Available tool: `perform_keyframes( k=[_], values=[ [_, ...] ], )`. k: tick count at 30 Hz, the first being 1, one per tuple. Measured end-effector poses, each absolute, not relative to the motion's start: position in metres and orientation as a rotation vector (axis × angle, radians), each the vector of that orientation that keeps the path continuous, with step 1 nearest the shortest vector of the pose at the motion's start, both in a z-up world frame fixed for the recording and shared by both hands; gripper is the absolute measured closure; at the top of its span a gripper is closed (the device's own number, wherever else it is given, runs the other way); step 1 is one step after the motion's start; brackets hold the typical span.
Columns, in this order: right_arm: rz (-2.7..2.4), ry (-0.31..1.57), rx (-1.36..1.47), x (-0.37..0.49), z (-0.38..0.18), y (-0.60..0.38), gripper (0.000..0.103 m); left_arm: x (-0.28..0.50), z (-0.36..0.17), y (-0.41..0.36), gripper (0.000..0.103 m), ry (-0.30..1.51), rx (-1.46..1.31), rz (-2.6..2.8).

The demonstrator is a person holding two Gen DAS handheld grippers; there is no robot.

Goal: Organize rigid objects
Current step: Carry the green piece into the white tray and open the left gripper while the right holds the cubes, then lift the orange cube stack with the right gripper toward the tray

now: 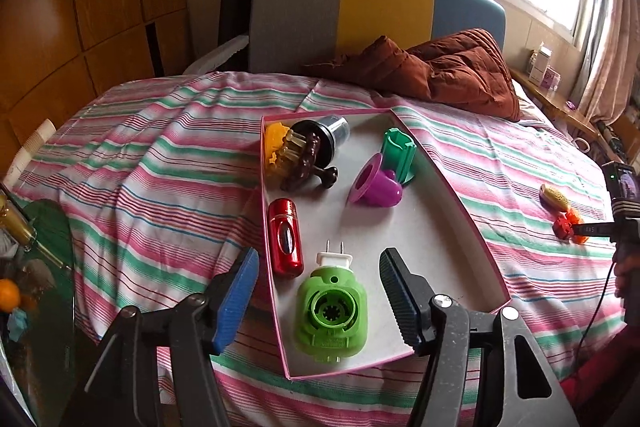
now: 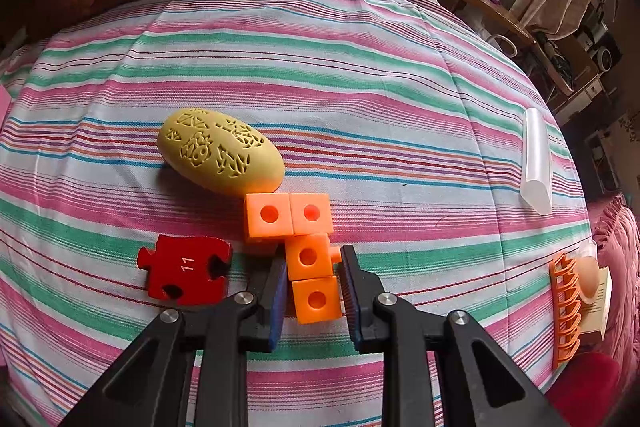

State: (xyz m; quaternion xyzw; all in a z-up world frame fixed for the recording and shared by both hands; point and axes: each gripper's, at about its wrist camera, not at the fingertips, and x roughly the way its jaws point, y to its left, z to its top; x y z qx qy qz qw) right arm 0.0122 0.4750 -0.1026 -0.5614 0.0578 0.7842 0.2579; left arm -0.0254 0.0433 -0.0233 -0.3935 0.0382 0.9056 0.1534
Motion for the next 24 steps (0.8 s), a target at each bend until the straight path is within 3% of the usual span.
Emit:
perform_keyframes(
  k=[6,24],
  values=[
    [2.127,0.158,-1.519,0.012,-0.101,0.475,0.080,-0.024,-0.025,0.041,0.039,0.101,-1.147,2.604],
    [2.150,0.458,-1.463,0.030,-0.087,0.491,0.080,-0.024,-0.030,0.031,0.039,0.070,-1.175,2.612]
  ],
)
